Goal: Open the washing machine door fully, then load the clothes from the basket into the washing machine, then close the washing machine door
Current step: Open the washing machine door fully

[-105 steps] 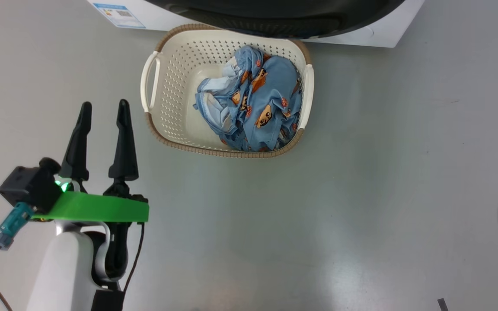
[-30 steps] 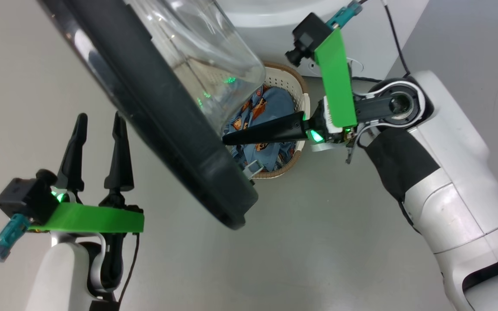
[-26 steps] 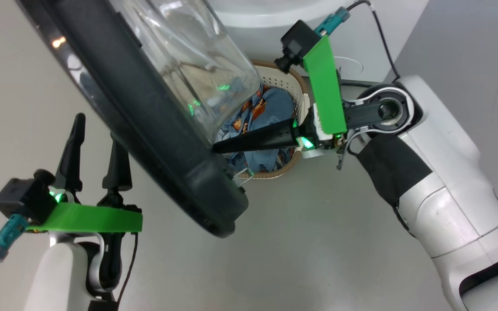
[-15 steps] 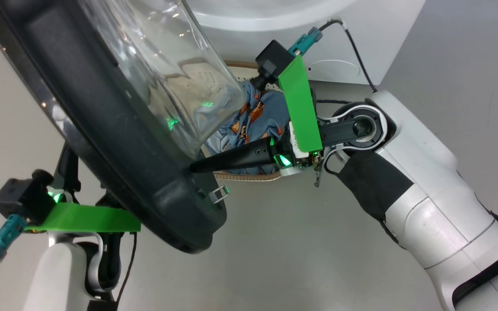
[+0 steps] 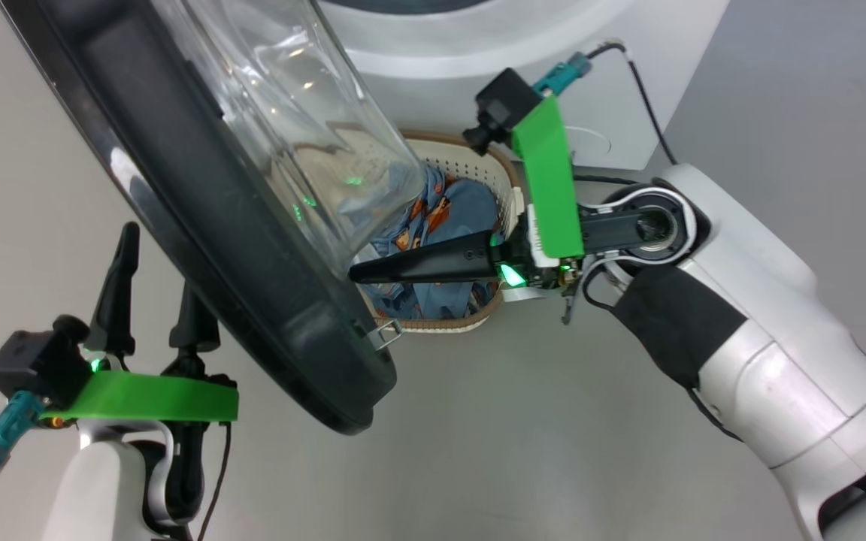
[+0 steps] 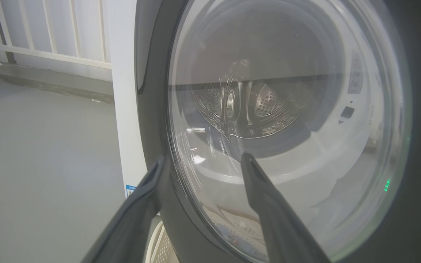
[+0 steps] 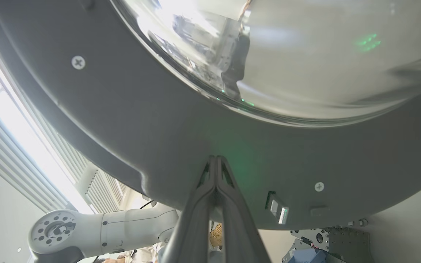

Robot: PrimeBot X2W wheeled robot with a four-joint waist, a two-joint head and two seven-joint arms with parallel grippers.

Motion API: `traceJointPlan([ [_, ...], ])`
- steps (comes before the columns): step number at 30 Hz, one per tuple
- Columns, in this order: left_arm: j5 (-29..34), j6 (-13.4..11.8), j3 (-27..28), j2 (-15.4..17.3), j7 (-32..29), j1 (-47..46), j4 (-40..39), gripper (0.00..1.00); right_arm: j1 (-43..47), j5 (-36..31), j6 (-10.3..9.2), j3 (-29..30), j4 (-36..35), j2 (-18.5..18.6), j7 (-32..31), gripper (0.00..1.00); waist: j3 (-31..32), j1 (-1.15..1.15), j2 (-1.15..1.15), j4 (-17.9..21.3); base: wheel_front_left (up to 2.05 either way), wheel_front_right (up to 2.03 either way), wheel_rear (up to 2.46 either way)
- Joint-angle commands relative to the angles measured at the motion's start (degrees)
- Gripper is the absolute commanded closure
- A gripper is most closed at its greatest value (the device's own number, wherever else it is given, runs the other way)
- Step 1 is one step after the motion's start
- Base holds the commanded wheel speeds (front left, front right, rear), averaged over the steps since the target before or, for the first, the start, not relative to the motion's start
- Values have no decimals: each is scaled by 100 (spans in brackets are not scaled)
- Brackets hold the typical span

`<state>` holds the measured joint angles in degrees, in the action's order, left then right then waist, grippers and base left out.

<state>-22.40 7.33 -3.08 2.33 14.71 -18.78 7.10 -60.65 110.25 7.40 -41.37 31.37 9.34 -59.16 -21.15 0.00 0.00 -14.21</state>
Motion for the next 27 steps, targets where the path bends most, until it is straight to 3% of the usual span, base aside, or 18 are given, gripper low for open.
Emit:
traceJointPlan([
  [1, 69, 15, 222, 187, 29, 46, -109, 0, 225, 105, 9, -27, -177, -35, 102, 100, 83, 0, 0, 49, 0, 0, 0],
  [27, 201, 15, 456, 359, 29, 613, -16, 0, 1244, 1449, 9, -673, -1507, 1221, 1683, 100, 958, 0, 0, 433, 0, 0, 0],
])
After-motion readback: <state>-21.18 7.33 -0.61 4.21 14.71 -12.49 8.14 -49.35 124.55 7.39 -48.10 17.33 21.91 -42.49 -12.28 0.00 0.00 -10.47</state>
